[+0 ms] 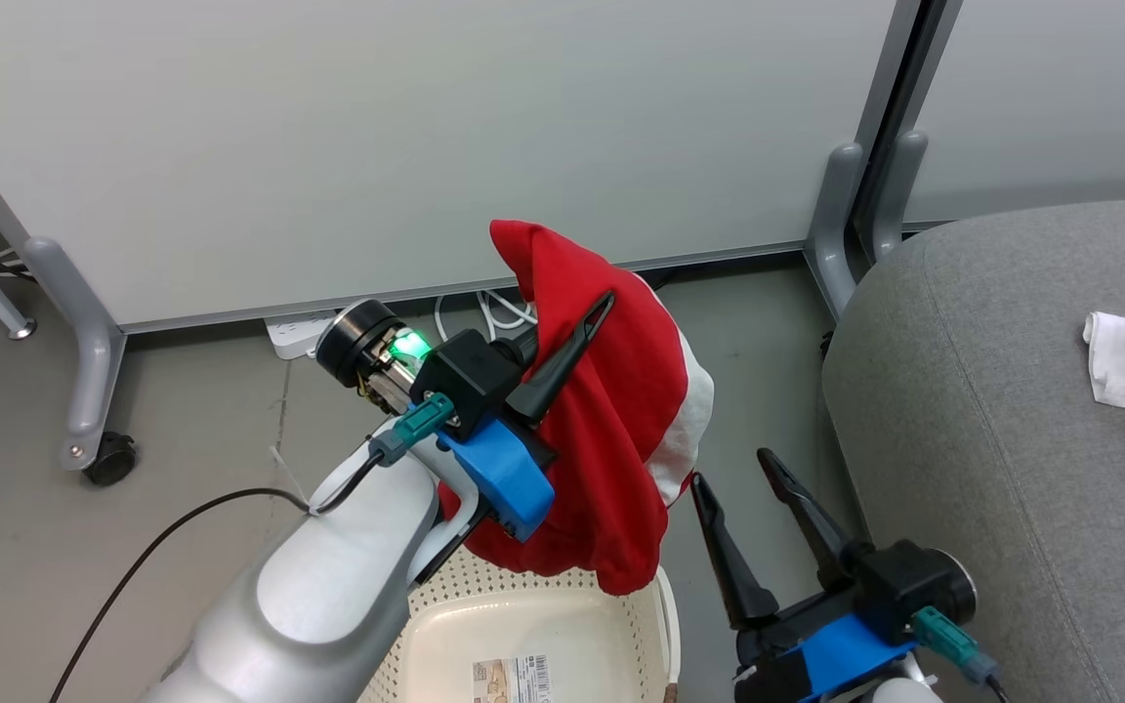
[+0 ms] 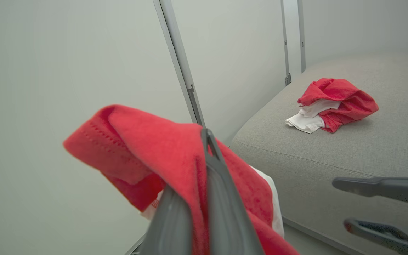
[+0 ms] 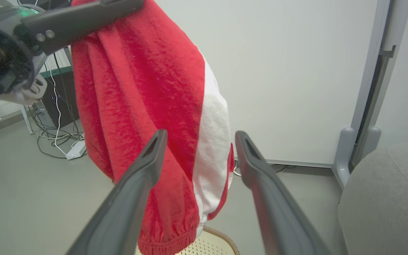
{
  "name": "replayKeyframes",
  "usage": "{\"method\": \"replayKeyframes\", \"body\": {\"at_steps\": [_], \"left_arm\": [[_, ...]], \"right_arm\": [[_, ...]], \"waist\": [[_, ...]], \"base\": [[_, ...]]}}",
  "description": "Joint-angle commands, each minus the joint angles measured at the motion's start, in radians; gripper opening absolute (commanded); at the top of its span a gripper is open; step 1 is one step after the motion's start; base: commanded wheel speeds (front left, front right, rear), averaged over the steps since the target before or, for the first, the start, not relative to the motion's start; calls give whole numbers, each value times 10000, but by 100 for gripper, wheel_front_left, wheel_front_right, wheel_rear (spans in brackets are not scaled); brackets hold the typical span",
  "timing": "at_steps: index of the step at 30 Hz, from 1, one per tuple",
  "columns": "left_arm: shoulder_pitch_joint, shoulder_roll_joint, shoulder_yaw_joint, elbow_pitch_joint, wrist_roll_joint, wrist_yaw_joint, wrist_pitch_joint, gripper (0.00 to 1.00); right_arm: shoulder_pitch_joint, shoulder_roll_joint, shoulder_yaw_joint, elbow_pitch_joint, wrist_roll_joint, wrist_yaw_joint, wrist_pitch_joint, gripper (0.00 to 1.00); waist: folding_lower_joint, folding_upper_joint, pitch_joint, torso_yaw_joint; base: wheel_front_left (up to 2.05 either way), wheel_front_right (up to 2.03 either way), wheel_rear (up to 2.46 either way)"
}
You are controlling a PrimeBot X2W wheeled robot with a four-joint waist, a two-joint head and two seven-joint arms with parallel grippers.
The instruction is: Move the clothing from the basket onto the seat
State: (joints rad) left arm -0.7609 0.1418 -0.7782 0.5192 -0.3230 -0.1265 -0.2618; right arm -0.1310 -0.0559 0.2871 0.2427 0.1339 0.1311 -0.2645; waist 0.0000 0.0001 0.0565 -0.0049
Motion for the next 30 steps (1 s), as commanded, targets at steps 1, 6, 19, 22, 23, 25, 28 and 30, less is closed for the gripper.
{"method": "replayKeyframes", "body": {"at_steps": [1, 6, 19, 22, 23, 25, 28, 30], "left_arm": [[-92, -18, 27, 13, 26, -32, -47, 0], [-129, -87, -5, 0, 36, -38, -47, 0], [-211, -130, -67, -63, 74, -50, -49, 0], [-233, -173, -108, -95, 84, -53, -49, 0], [-242, -179, -118, -105, 85, -53, -47, 0], [-262, -211, -130, -133, 81, -51, -47, 0], [-300, -247, -137, -155, 73, -33, -47, 0], [-338, -262, -153, -174, 80, -34, -47, 0]], "right_arm": [[-232, -75, 309, 75, 55, -7, 2, 100], [-576, -174, 1132, 285, 106, -7, 2, 100], [-2516, -16, 2522, 1606, -7, -9, 2, 100], [-2987, 26, 2659, 2114, -15, -9, 2, 100], [-3152, 36, 2679, 2275, -6, -7, 4, 100], [-3402, 60, 2738, 2568, -40, -7, 2, 100], [-3708, 72, 2953, 2764, 288, -7, 4, 100], [-3924, 63, 3090, 2870, 491, -7, 4, 100]], "waist": [[0, -1, 14, 17], [0, -1, 50, 63], [0, -1, 253, 217], [0, -1, 292, 273], [0, -1, 303, 288], [0, -1, 335, 322], [0, -1, 413, 370], [0, -1, 477, 388]], "base": [[0, 0, 0], [0, 0, 0], [0, 0, 0], [0, 0, 0], [0, 0, 0], [0, 0, 0], [0, 0, 0], [0, 0, 0]]}}
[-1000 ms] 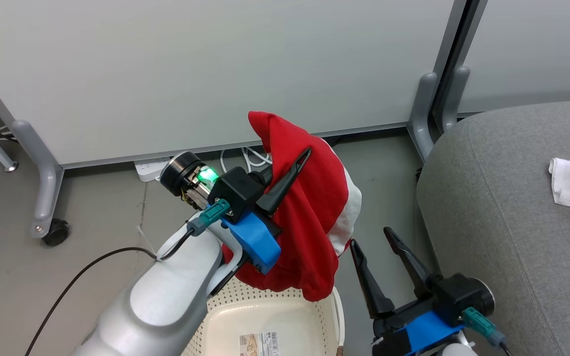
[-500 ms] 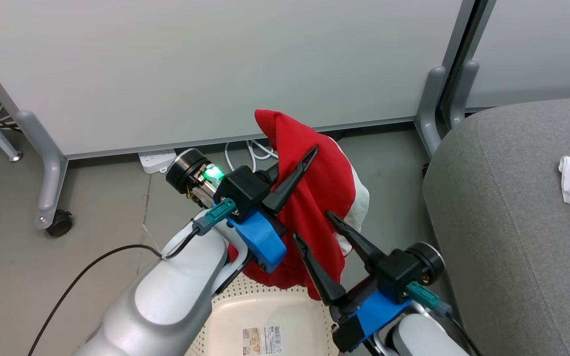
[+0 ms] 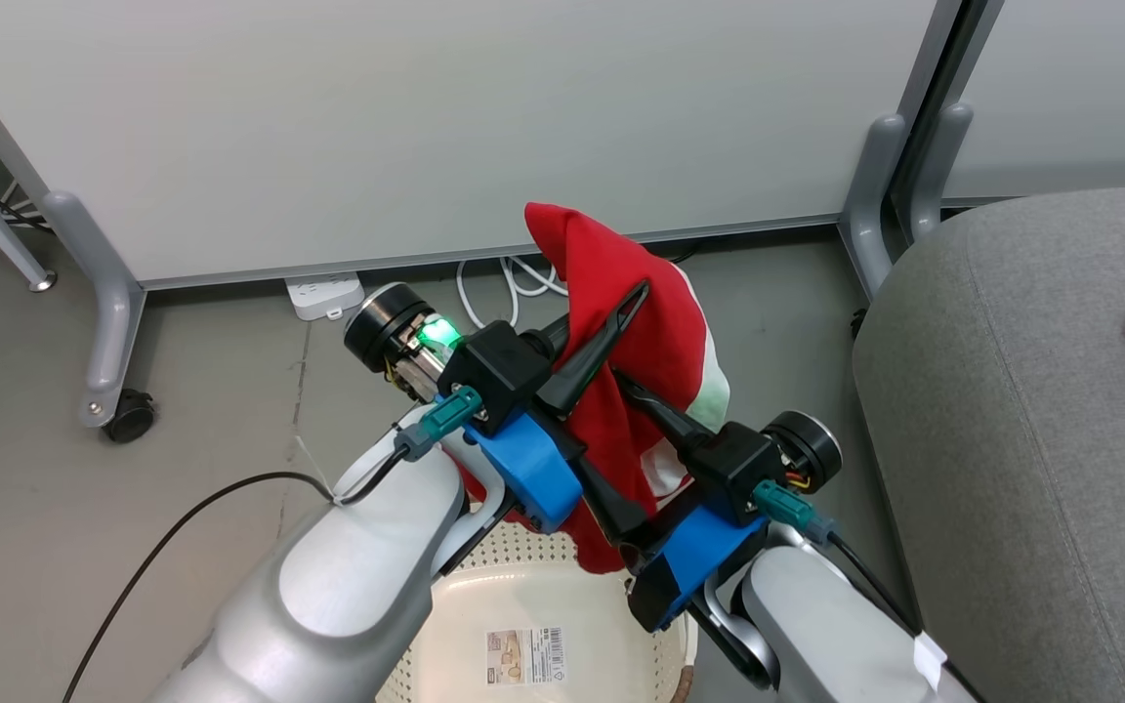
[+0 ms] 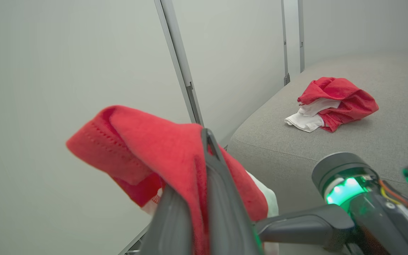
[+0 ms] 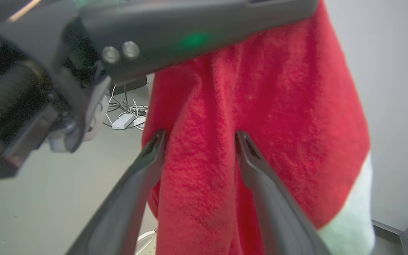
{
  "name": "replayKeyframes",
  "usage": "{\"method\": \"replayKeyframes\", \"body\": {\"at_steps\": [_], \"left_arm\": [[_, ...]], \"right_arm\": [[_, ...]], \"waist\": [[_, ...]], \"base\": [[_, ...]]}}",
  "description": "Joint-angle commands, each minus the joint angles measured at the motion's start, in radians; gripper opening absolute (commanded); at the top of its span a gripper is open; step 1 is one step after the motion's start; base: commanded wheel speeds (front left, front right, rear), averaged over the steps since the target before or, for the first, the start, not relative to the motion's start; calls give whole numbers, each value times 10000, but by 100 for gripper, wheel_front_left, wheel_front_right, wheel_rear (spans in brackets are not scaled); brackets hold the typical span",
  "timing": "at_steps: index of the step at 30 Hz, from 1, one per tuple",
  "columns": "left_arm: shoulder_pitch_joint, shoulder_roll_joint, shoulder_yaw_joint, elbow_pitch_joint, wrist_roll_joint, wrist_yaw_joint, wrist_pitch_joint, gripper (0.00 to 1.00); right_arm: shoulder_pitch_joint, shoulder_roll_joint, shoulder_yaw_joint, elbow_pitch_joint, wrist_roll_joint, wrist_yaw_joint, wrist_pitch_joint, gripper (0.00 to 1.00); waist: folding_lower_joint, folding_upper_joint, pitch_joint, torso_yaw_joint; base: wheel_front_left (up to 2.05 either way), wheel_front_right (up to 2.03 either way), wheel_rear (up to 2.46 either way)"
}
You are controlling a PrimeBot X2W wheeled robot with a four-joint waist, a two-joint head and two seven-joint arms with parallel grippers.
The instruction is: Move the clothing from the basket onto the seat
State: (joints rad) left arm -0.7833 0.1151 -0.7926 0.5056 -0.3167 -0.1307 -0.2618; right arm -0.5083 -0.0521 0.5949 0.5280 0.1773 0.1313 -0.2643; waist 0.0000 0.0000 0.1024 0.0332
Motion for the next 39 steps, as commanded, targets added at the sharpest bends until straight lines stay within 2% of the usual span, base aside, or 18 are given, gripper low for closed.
{"method": "replayKeyframes", "body": {"at_steps": [1, 5, 6, 7, 8, 37, 38, 39], "left_arm": [[-139, -2, -17, -47, 20, 8, -47, 0], [-183, -9, -33, -83, 16, 7, -47, 0], [-211, -10, -35, -84, 15, 7, -47, 0], [-240, -10, -33, -94, 13, 7, -49, 0], [-258, -7, -31, -102, 12, 7, -49, 0], [-335, 23, 10, -27, -60, 5, -49, 0], [-335, 14, 32, -15, -56, 5, -49, 56], [-336, 9, 27, 12, -56, 5, -49, 100]], "right_arm": [[-240, 25, 68, 74, 129, -11, 0, 100], [-535, 23, 275, 391, 408, -9, 2, 100], [-614, 23, 304, 482, 485, -9, 0, 85], [-686, 24, 345, 578, 545, -11, 2, 16], [-754, 25, 384, 647, 596, -9, 2, 0], [-1055, 28, 583, 992, 870, -9, 2, 0], [-1060, 28, 586, 987, 874, -9, 2, 0], [-1060, 28, 591, 981, 872, -9, 2, 0]], "waist": [[0, 0, 43, 14], [0, 0, 128, 28], [0, 0, 149, 29], [0, 0, 174, 31], [0, 0, 192, 31], [0, 0, 283, -47], [0, 0, 284, -46], [0, 0, 284, -45]], "base": [[0, 0, 0], [0, 0, 0], [0, 0, 0], [0, 0, 0], [0, 0, 0], [0, 0, 0], [0, 0, 0], [0, 0, 0]]}}
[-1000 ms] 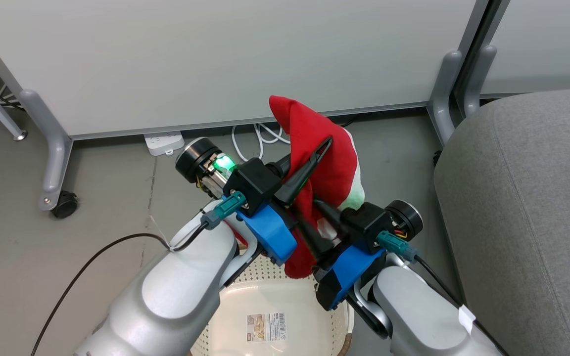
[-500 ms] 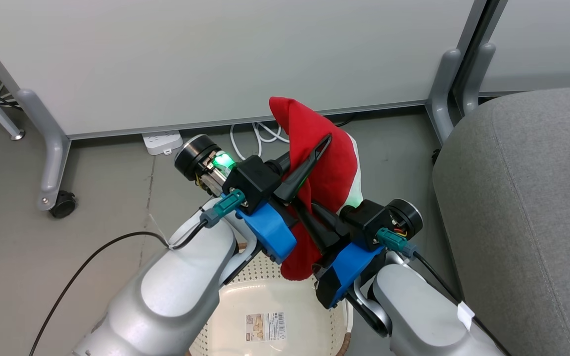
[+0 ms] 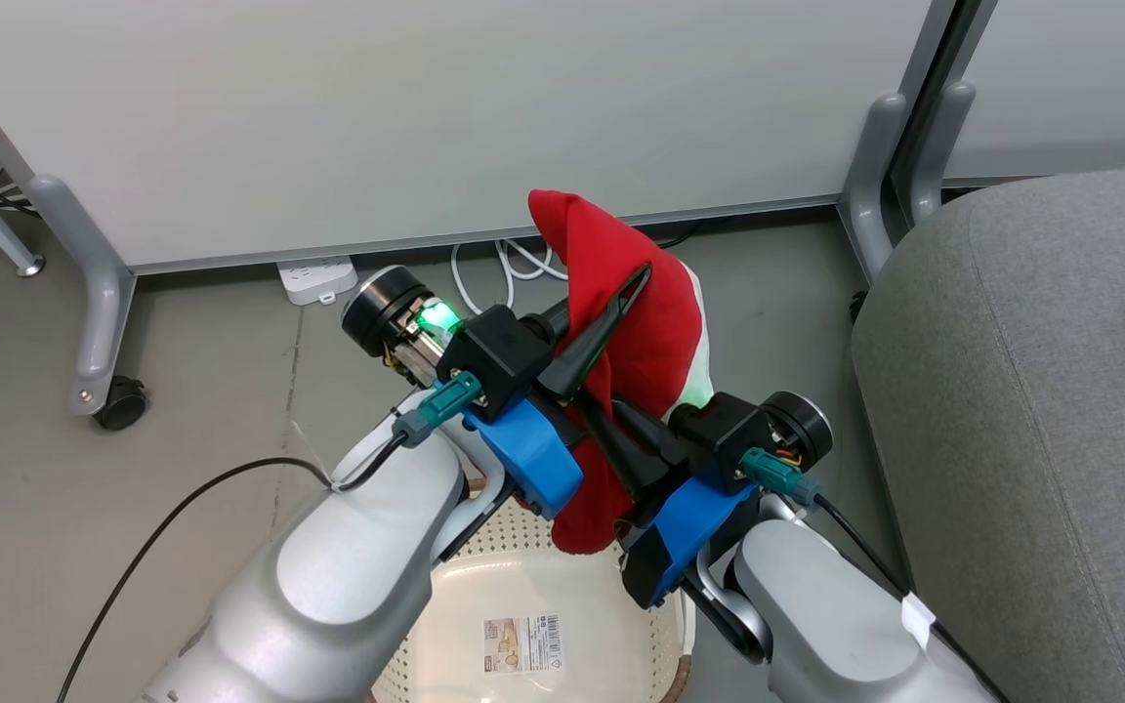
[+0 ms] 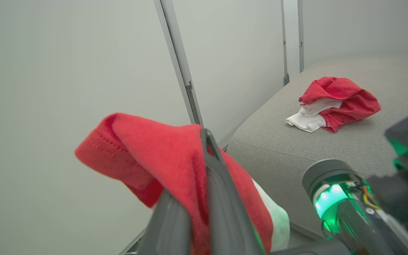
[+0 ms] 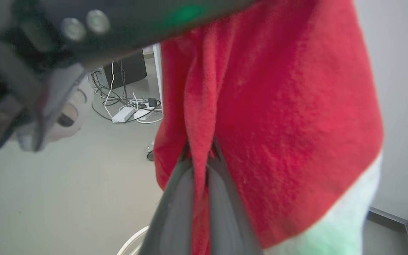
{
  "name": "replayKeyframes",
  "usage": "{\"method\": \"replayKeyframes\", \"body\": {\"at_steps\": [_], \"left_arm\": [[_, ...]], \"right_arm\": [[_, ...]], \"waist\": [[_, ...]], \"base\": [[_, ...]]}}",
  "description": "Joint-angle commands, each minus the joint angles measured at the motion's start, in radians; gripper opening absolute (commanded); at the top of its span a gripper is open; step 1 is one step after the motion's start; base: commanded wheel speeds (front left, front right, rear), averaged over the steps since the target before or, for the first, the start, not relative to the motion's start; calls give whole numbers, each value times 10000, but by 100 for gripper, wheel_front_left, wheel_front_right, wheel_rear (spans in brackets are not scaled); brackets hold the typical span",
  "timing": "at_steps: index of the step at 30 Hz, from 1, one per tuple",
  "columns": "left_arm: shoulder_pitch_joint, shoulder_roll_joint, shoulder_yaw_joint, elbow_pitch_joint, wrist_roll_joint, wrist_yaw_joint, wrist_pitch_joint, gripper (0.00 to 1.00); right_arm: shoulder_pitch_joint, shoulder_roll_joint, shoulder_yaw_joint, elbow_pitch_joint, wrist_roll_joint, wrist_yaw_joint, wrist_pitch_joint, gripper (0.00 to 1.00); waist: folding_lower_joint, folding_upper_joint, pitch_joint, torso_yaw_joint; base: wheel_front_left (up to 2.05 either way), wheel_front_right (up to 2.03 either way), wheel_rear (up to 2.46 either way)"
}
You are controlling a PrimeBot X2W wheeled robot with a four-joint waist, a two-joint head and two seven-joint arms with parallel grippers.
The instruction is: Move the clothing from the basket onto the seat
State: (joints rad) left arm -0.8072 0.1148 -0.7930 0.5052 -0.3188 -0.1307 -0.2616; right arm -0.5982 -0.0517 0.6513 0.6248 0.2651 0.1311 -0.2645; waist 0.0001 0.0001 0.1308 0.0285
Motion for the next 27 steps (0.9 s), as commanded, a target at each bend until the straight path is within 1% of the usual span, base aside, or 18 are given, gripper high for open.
{"method": "replayKeyframes", "body": {"at_steps": [1, 16, 27], "left_arm": [[-98, 10, 30, 37, -46, 5, -49, 100], [23, -2, 88, 198, 51, 5, -49, 100], [87, 124, 95, 279, 70, 5, -43, 100]], "right_arm": [[-161, 24, 33, 8, 0, -7, 4, 0], [-162, 23, 77, -10, 41, -7, 2, 0], [-18, 22, -583, -53, -144, -7, 2, 0]], "waist": [[-1, -1, -1, 1], [-1, -1, 11, -109], [-1, -1, 294, -584]], "base": [[0, 0, 0], [0, 0, 0], [0, 0, 0]]}}
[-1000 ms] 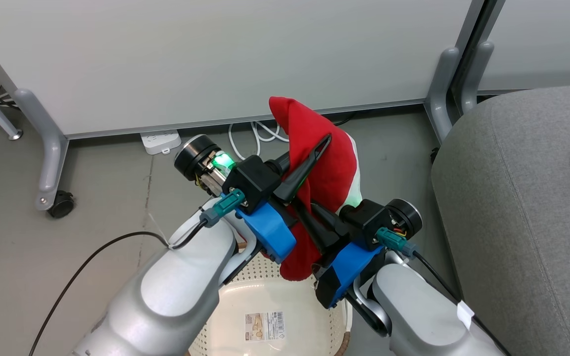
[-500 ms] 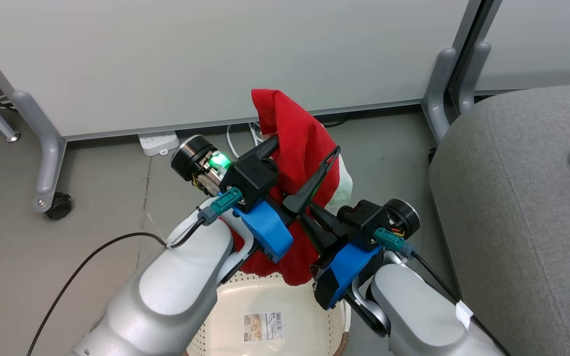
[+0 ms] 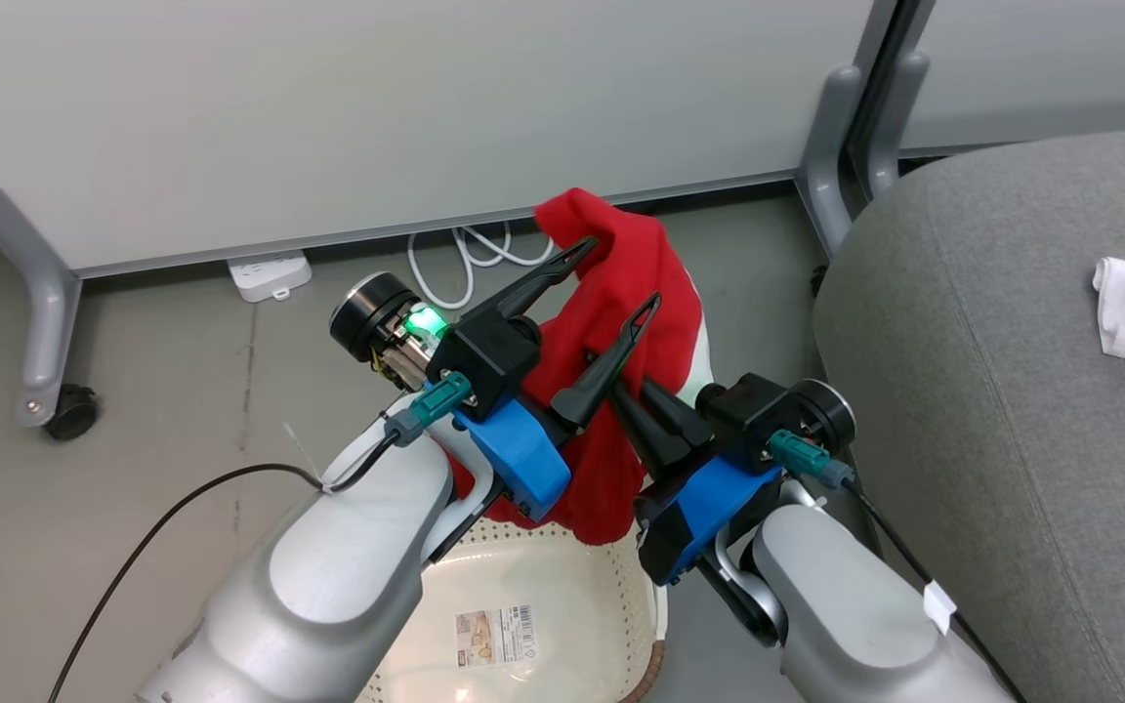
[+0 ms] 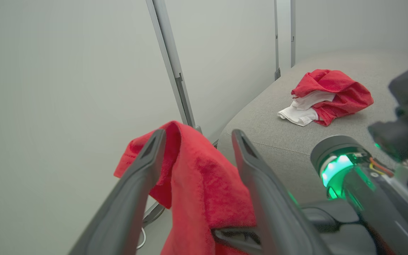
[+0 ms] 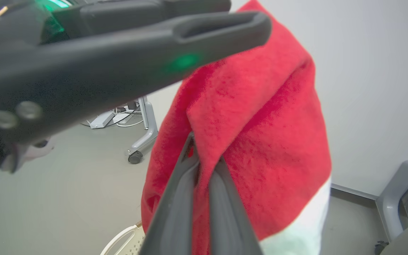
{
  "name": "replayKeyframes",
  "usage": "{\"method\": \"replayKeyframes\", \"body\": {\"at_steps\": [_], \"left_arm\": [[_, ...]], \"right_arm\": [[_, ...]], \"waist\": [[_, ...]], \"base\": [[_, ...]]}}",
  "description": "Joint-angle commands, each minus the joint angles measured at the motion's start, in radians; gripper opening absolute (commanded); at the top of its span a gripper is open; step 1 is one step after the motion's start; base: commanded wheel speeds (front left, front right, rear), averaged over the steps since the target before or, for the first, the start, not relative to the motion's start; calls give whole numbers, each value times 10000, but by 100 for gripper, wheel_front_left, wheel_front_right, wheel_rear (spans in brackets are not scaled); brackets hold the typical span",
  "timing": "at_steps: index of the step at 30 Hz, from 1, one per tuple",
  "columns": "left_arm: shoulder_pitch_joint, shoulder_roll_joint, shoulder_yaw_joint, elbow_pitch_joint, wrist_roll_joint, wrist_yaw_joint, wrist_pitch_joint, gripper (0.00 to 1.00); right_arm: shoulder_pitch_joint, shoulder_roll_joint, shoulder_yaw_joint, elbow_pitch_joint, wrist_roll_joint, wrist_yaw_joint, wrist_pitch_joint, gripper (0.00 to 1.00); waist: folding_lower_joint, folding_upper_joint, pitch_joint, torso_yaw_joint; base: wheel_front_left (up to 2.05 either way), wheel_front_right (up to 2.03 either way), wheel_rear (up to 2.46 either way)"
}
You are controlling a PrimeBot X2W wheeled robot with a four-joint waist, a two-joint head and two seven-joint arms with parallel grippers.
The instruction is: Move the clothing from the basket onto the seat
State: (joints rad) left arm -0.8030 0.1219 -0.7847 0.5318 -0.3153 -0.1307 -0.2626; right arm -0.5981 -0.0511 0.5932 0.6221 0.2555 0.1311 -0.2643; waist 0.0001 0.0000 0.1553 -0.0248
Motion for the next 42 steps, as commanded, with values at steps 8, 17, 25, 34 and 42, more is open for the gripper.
{"method": "replayKeyframes", "body": {"at_steps": [8, 17, 25, 34, 42], "left_arm": [[-140, 157, -105, -82, 72, 5, -34, 100], [-402, 266, -450, -176, 75, 6, -34, 100], [-641, 367, -809, -300, 53, 6, -34, 100], [-829, 483, -1250, -285, -35, 7, -22, 100], [-876, 554, -1477, -291, -90, 9, 5, 100]], "right_arm": [[-67, 13, -790, -276, -211, -7, 1, 0], [-128, 13, -1944, -772, -428, -7, 1, 0], [175, 15, -3328, -1490, -743, -7, 1, 0], [757, 15, -4658, -2451, -1026, -7, 1, 0], [1480, 15, -5587, -3133, -1011, -7, 1, 0]], "waist": [[-1, 0, 551, -720], [-1, 0, 1202, -1666], [-1, 0, 1712, -2432], [-1, 0, 2207, -3151], [-1, 0, 2538, -3652]], "base": [[0, 0, 0], [0, 0, 0], [0, 0, 0], [0, 0, 0], [0, 0, 0]]}}
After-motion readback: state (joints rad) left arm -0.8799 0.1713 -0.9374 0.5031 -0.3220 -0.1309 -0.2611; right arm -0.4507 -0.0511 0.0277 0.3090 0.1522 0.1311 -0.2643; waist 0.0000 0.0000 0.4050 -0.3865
